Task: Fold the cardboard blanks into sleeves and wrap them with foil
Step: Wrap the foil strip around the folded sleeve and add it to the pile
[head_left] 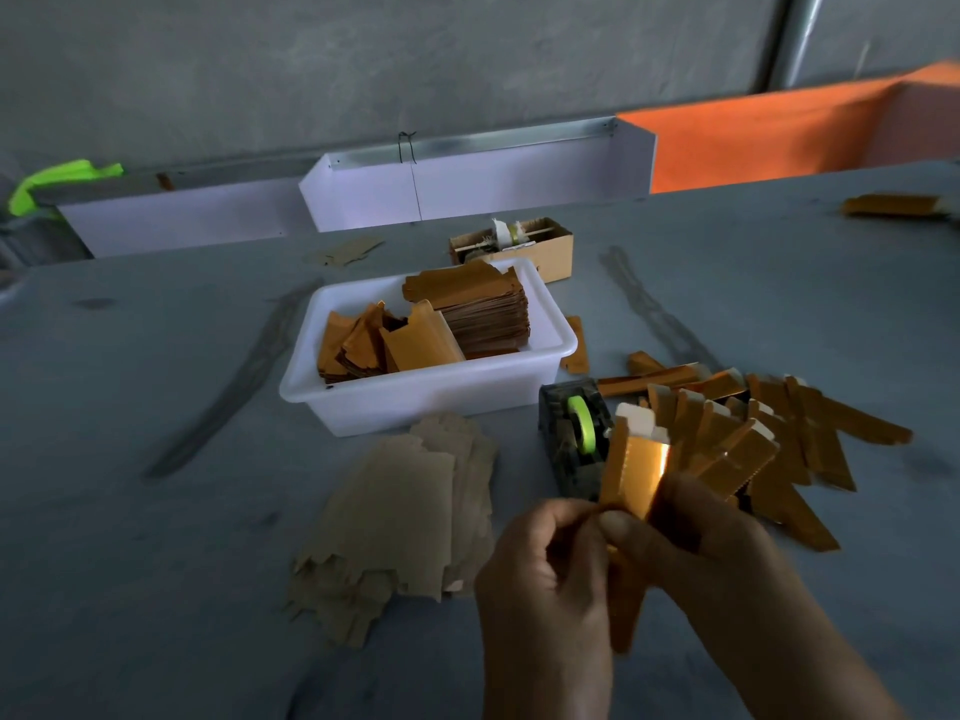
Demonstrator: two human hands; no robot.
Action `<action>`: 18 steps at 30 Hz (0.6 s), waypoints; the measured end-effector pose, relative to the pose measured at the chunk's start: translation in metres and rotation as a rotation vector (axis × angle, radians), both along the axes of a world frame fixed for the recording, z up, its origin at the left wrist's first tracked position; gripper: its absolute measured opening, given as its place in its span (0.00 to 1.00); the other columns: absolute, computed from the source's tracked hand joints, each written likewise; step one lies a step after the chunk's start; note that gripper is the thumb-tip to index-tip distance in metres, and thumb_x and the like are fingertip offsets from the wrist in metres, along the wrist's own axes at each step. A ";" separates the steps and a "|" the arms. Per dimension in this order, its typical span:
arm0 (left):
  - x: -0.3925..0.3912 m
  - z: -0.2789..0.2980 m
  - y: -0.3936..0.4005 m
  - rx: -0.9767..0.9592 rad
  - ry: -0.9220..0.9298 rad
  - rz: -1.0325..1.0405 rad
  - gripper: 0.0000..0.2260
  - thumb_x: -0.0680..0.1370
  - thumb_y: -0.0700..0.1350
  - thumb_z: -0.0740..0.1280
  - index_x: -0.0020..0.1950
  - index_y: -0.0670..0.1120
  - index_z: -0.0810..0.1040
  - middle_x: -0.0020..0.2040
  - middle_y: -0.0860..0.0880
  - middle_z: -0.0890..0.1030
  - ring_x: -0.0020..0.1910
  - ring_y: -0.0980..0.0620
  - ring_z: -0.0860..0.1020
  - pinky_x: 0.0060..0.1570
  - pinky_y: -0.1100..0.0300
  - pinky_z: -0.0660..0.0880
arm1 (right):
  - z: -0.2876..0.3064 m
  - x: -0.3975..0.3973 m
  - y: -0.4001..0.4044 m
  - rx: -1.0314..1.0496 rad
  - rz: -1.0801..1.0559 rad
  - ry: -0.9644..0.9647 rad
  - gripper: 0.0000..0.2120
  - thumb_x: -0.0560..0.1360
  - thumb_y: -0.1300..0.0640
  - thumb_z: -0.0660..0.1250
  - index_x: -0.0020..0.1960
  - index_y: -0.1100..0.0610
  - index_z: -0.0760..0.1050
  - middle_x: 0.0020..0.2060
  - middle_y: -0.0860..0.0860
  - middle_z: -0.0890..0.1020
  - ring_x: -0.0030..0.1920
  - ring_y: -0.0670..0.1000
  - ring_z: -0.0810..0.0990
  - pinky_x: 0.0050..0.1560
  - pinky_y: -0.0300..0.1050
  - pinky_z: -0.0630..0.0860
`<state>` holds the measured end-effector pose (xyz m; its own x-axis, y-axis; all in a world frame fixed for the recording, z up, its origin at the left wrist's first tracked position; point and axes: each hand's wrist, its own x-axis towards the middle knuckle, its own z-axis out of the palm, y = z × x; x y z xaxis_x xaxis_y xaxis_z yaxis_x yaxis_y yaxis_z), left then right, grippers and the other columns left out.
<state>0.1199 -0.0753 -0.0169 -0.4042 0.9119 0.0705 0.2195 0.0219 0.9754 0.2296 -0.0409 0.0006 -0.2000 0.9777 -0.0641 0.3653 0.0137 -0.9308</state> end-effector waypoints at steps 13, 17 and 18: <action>-0.097 -0.024 0.017 -0.574 1.019 0.319 0.20 0.76 0.56 0.64 0.59 0.42 0.74 0.57 0.41 0.76 0.57 0.40 0.73 0.54 0.51 0.69 | -0.008 0.050 0.079 0.128 -0.354 -0.285 0.11 0.75 0.48 0.64 0.48 0.57 0.75 0.37 0.56 0.79 0.37 0.54 0.78 0.38 0.48 0.72; -0.126 -0.033 0.018 -0.680 0.925 0.326 0.27 0.72 0.62 0.68 0.61 0.44 0.73 0.60 0.42 0.73 0.60 0.41 0.71 0.55 0.52 0.69 | -0.021 0.064 0.081 0.111 -0.460 -0.357 0.19 0.73 0.47 0.65 0.59 0.56 0.72 0.52 0.58 0.77 0.50 0.58 0.76 0.46 0.53 0.74; -0.133 -0.034 0.021 -0.662 0.845 0.338 0.27 0.71 0.60 0.70 0.61 0.44 0.73 0.59 0.41 0.74 0.60 0.39 0.71 0.55 0.52 0.69 | -0.025 0.062 0.075 0.100 -0.447 -0.365 0.20 0.73 0.48 0.65 0.61 0.55 0.71 0.54 0.58 0.76 0.52 0.59 0.76 0.49 0.56 0.76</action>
